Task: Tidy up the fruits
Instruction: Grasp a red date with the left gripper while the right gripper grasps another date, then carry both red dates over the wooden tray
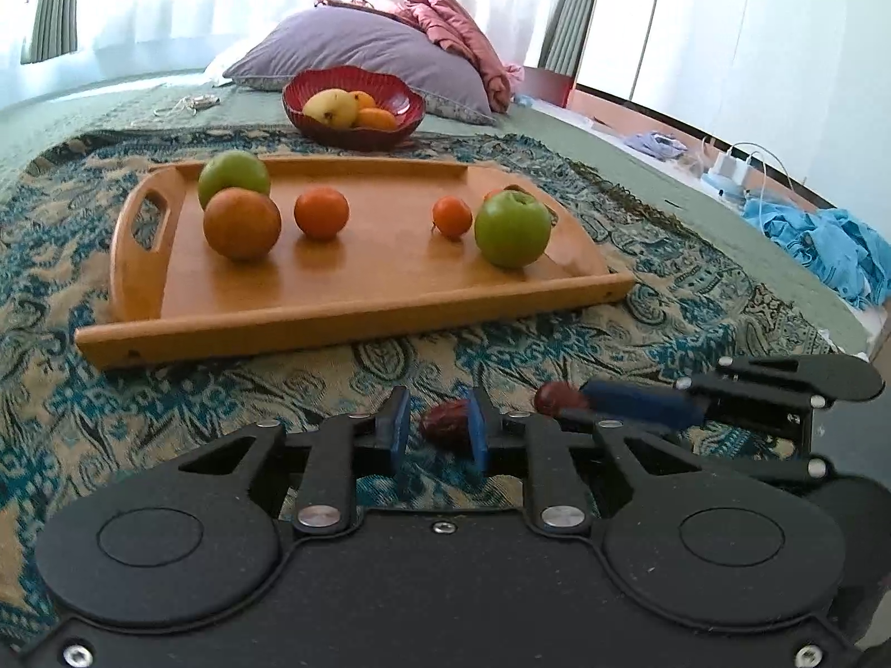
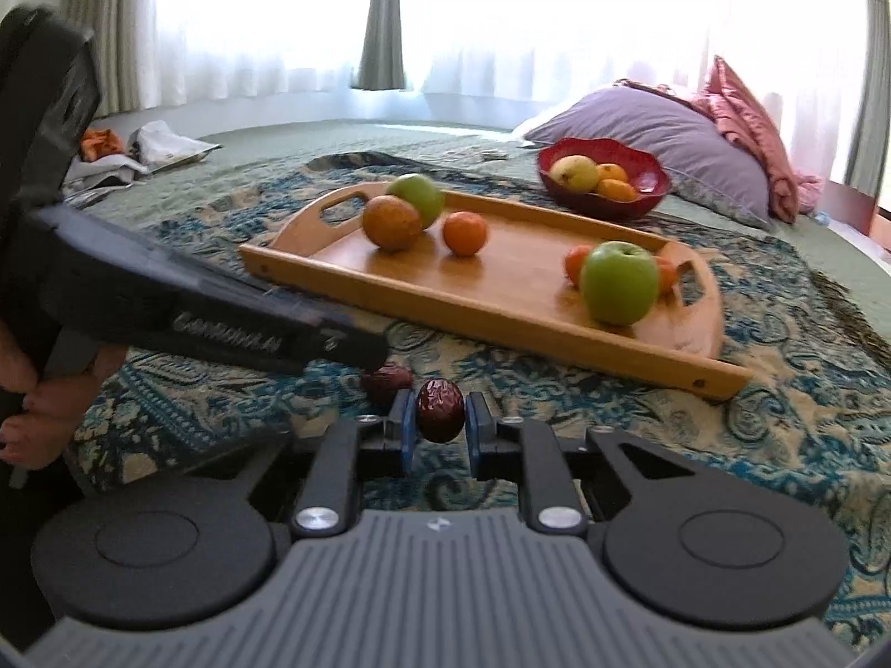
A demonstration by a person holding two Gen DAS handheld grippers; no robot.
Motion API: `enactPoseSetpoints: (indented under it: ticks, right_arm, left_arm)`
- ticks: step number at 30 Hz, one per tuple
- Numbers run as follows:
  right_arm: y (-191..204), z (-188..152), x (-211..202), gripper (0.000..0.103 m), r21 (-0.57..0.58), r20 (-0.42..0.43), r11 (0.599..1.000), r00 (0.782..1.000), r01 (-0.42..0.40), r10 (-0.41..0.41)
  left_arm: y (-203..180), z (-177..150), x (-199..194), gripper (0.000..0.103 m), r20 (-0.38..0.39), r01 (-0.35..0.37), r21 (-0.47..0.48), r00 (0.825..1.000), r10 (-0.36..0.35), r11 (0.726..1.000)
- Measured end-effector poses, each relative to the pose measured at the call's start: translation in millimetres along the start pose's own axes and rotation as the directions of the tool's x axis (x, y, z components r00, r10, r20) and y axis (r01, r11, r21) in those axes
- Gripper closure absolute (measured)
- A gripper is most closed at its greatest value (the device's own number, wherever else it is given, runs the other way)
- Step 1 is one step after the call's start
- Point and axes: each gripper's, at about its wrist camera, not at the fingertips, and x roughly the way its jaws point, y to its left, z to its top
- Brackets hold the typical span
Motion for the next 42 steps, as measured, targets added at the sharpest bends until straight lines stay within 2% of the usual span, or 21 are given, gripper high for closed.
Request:
enactPoseSetpoints:
  ticks: [5,11,18,23,42]
  right_arm:
    - [-10.6,-0.1,-2.2,0.081,0.030,-0.002,0.999,0.999,0.036,-0.036]
    - [-13.1,-1.7,-2.5,0.081,0.035,-0.002,0.998,0.999,0.048,-0.048]
    - [-12.9,-1.1,0.9,0.081,0.044,-0.004,0.998,0.999,0.049,-0.049]
    - [-12.6,-1.0,2.6,0.081,0.052,0.000,0.997,0.999,0.050,-0.050]
    - [-13.2,10.6,14.3,0.081,0.131,0.046,0.989,0.996,0.067,-0.073]
  left_arm:
    - [-6.6,-5.5,3.1,0.080,0.008,0.014,0.011,1.000,-0.014,1.000]
    - [-8.7,-8.3,11.0,0.075,0.005,-0.012,0.001,1.000,0.012,1.000]
    - [-9.6,-12.9,17.9,0.075,-0.006,-0.042,0.000,0.999,0.042,0.999]
    - [-16.4,-14.9,16.3,0.075,0.018,-0.065,0.044,0.998,0.064,0.997]
    - [-3.2,9.4,11.4,0.075,0.089,-0.150,0.004,0.985,0.149,0.989]
